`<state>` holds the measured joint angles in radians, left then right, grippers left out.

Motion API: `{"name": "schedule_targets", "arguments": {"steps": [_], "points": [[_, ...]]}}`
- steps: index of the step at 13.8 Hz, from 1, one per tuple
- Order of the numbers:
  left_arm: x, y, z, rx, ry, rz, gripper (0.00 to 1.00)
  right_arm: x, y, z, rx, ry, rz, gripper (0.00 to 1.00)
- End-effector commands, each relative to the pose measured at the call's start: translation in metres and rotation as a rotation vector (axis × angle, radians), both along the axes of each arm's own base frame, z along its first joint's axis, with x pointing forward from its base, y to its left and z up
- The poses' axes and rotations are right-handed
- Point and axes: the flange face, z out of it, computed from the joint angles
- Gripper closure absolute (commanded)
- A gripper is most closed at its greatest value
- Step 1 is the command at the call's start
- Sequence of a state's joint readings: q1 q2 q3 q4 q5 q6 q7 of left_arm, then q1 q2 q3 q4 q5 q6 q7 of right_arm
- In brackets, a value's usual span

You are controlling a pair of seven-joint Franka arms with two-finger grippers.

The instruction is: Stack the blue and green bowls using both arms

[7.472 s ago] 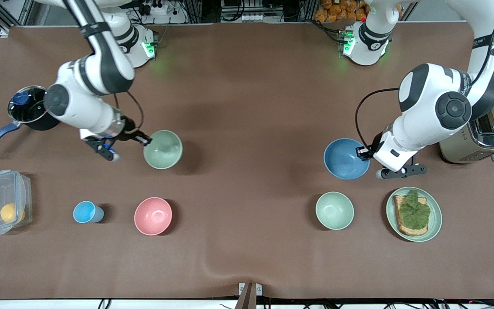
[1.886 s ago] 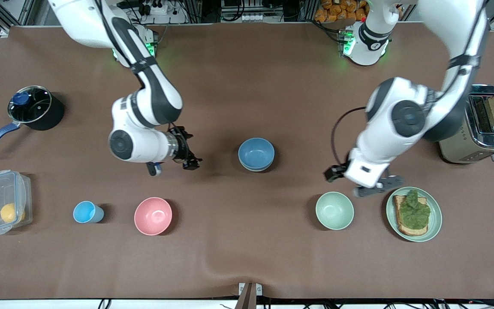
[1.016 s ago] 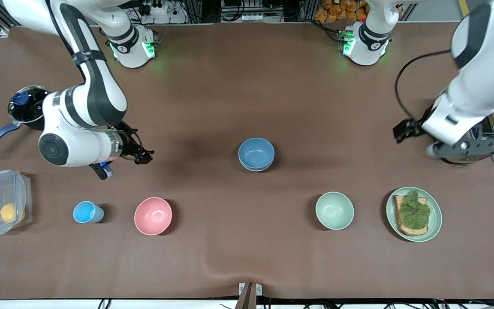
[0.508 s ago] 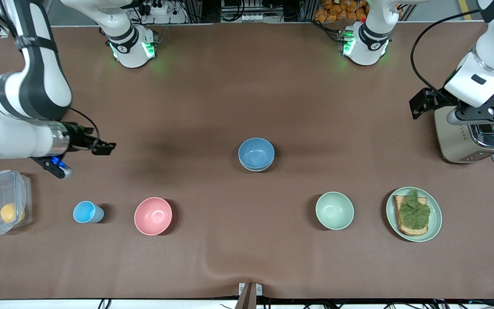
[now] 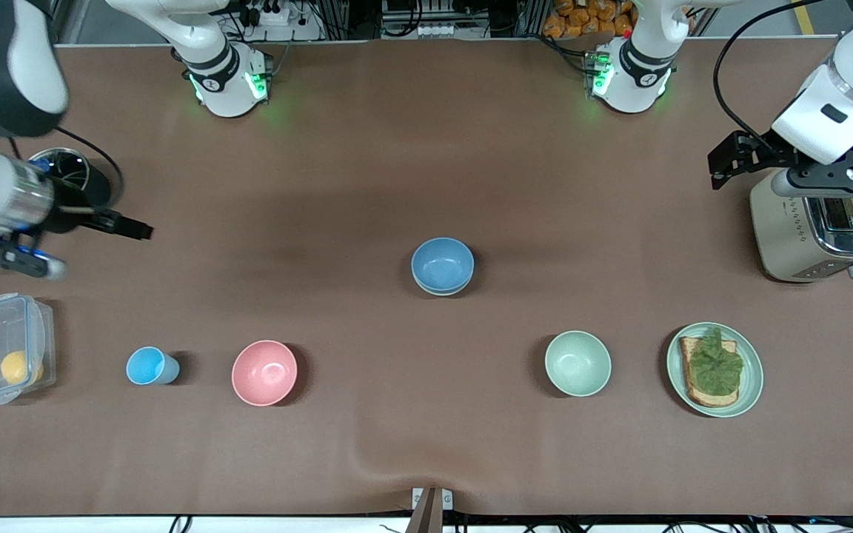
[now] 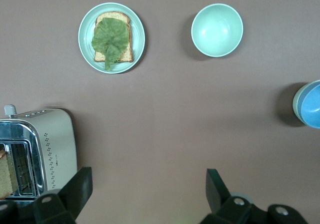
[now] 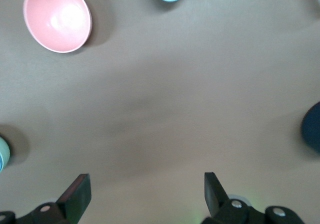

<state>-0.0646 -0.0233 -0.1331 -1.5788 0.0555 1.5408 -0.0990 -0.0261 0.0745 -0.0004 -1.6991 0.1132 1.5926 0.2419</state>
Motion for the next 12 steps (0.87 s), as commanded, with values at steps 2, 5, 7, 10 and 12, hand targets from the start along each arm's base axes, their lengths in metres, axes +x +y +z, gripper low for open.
{"name": "schedule_targets", "arguments": {"steps": [2, 5, 7, 10, 12], "points": [[-0.008, 0.002, 0.008, -0.014, 0.029, -0.061, 0.0, -0.009, -0.025, 0.048, 0.0, -0.026, 0.063, 0.0], [-0.011, 0.002, 0.011, -0.015, 0.034, -0.06, 0.0, -0.022, -0.018, 0.091, -0.002, -0.062, 0.086, 0.0], [-0.012, 0.002, 0.01, -0.015, 0.041, -0.06, 0.0, -0.032, -0.002, 0.112, -0.024, -0.098, 0.116, 0.0], [-0.012, 0.006, 0.009, -0.014, 0.047, -0.043, 0.0, -0.034, 0.012, 0.131, -0.02, -0.131, 0.16, 0.0], [-0.011, 0.007, 0.012, -0.015, 0.042, -0.04, 0.0, -0.03, 0.02, 0.13, -0.022, -0.145, 0.174, 0.0]]}}
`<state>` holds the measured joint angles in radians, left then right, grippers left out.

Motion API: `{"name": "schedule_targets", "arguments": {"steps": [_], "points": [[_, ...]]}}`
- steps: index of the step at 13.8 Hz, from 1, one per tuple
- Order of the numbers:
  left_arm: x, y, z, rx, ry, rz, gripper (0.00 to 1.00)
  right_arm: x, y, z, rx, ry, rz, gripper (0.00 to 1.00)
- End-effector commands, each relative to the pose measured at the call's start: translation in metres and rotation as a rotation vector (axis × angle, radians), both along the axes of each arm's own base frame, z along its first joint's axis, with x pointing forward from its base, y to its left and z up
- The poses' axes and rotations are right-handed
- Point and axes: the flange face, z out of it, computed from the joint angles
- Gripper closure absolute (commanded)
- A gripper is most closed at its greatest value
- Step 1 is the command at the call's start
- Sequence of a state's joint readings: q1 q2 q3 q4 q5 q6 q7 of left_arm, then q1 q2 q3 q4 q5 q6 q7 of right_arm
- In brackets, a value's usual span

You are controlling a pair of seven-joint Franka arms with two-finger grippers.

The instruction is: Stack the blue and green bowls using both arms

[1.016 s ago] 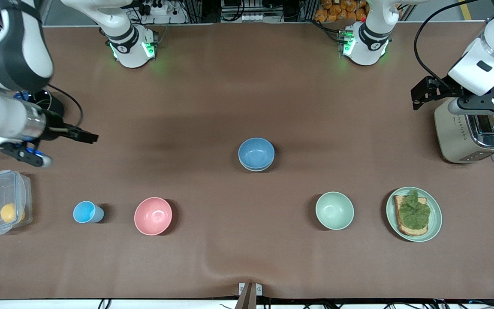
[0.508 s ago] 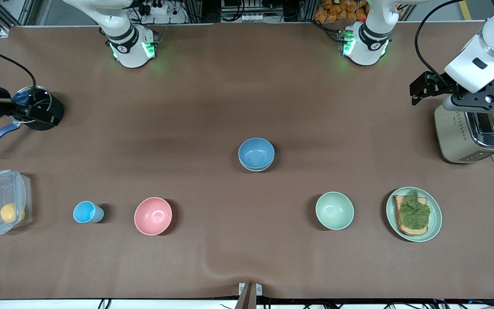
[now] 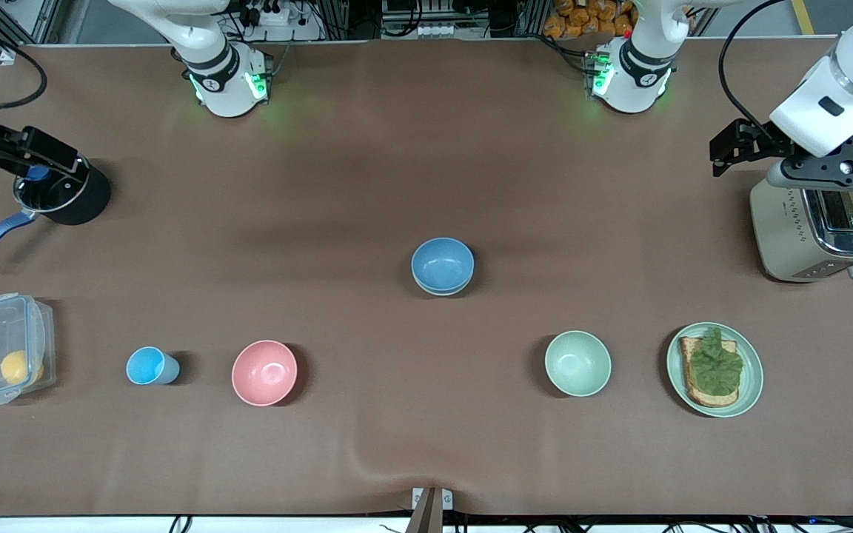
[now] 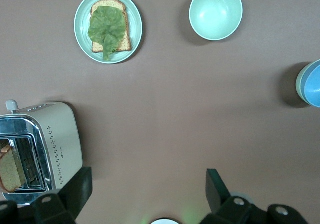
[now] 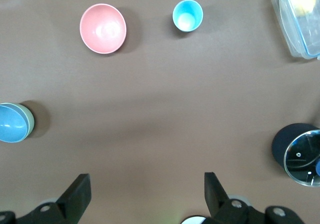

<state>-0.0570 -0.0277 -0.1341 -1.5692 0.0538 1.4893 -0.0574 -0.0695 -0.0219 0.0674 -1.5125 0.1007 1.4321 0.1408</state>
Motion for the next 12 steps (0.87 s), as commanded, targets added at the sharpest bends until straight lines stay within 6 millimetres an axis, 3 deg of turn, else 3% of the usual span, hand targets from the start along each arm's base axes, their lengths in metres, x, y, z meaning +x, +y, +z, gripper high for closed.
{"name": "schedule_targets", "arguments": {"steps": [1, 5, 7, 12], "points": [[-0.006, 0.003, 0.011, -0.021, 0.005, -0.007, 0.0, 0.006, 0.006, 0.002, -0.031, -0.028, 0.029, 0.0], [-0.005, 0.004, 0.009, -0.047, 0.012, 0.001, 0.0, 0.012, -0.003, -0.004, -0.084, -0.029, 0.022, 0.0], [-0.006, 0.005, 0.009, -0.044, 0.02, 0.001, 0.0, 0.01, 0.014, -0.004, -0.092, -0.03, 0.046, 0.0], [-0.001, 0.006, 0.013, -0.043, 0.0, 0.106, 0.0, 0.013, 0.015, -0.006, -0.091, -0.038, 0.049, 0.0]]}}
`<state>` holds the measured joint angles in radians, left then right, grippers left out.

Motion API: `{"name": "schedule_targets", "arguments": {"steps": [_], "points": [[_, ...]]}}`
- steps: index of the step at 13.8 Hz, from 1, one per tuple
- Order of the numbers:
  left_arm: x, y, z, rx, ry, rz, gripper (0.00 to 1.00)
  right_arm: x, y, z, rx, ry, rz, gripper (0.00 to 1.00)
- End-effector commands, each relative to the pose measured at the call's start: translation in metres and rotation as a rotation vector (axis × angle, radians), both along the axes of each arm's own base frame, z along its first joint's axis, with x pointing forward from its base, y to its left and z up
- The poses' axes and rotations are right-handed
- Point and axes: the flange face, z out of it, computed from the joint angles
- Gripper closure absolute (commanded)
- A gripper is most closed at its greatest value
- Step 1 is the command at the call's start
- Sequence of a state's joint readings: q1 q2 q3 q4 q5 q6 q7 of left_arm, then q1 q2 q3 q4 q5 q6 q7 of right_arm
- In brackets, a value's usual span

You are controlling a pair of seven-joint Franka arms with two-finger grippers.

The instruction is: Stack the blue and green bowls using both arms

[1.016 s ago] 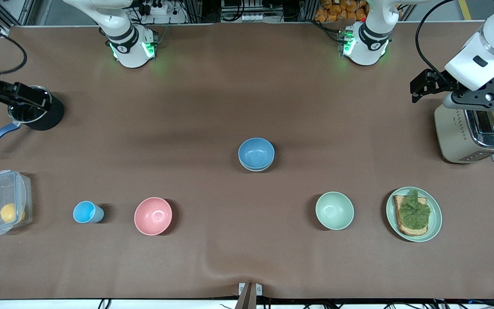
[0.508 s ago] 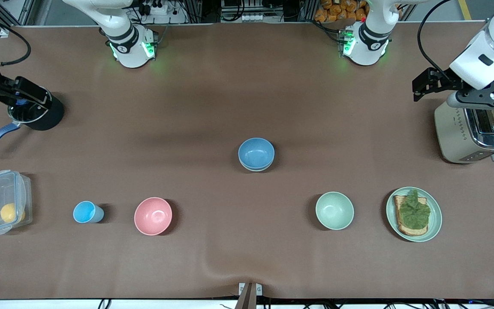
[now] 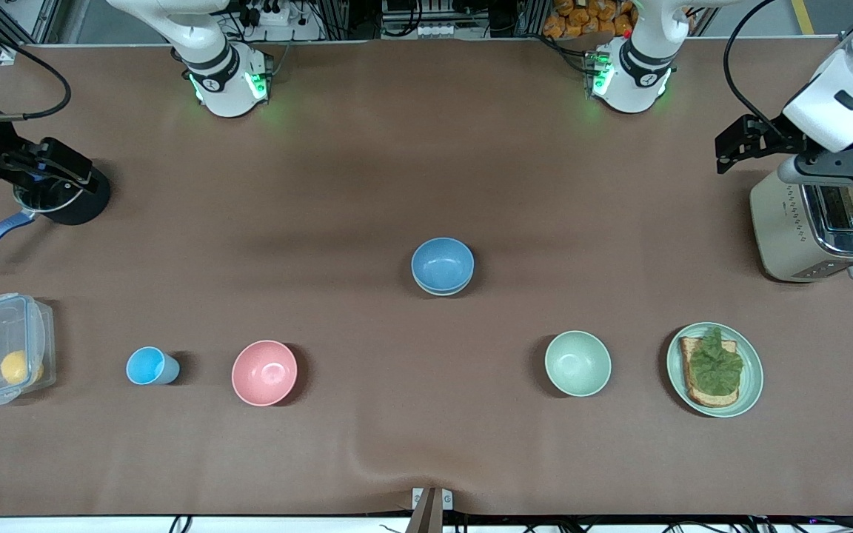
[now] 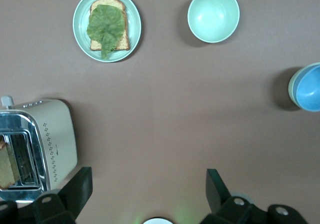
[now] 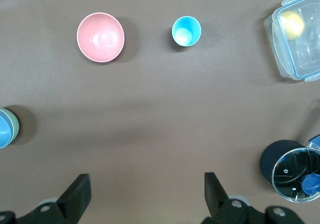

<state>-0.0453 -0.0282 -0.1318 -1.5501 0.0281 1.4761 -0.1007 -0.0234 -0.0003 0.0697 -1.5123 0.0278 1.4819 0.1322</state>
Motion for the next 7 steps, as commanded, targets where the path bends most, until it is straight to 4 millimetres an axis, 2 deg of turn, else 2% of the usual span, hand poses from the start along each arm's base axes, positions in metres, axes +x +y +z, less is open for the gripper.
{"name": "schedule_targets", "arguments": {"steps": [1, 7], "points": [[-0.0009, 0.0016, 0.0056, -0.018, 0.004, 0.049, 0.0, 0.0022, -0.0002, 0.002, -0.021, -0.011, 0.003, 0.0], [-0.0006, 0.0032, 0.0056, -0.018, 0.004, 0.054, 0.0, 0.0067, -0.0041, -0.0032, -0.019, -0.013, -0.003, 0.0]]}}
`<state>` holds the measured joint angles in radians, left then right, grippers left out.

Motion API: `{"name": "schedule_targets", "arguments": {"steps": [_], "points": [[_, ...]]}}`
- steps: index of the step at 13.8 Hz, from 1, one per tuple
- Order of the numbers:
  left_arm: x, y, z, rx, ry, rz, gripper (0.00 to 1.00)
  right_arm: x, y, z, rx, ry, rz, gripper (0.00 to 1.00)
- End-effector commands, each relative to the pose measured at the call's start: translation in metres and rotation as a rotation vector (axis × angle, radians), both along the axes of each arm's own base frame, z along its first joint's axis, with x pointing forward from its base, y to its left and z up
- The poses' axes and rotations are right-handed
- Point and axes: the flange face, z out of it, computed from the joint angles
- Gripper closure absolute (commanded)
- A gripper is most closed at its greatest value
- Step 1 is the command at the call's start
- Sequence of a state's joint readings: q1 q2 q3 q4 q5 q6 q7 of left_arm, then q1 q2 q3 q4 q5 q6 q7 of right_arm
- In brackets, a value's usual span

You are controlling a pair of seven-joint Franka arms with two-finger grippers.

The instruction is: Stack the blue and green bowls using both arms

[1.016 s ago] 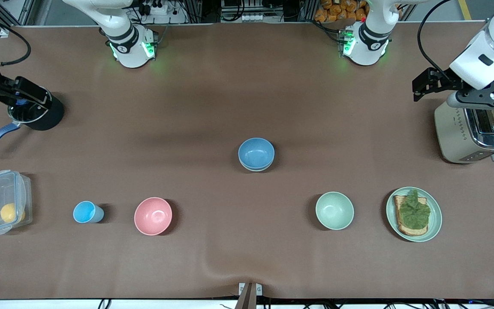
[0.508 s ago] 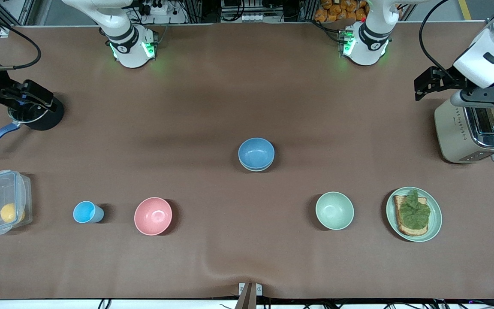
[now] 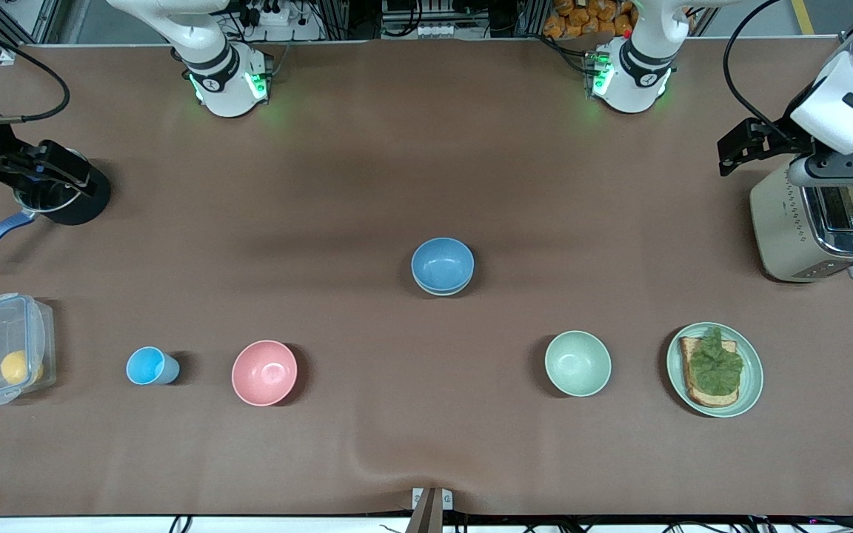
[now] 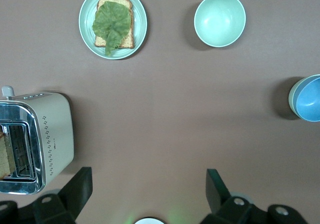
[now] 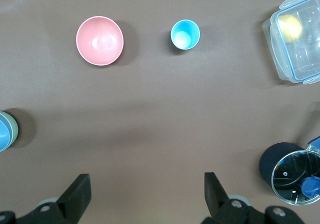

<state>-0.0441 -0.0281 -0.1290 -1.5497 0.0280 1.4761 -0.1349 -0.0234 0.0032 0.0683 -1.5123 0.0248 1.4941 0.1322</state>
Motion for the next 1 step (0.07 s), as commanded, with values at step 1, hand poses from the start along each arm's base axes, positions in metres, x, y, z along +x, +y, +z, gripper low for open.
{"name": "schedule_targets", "arguments": {"steps": [1], "points": [[-0.001, 0.0011, 0.0054, -0.019, 0.005, 0.017, 0.0, 0.0048, -0.0039, -0.0032, -0.016, -0.002, -0.003, 0.0]]}}
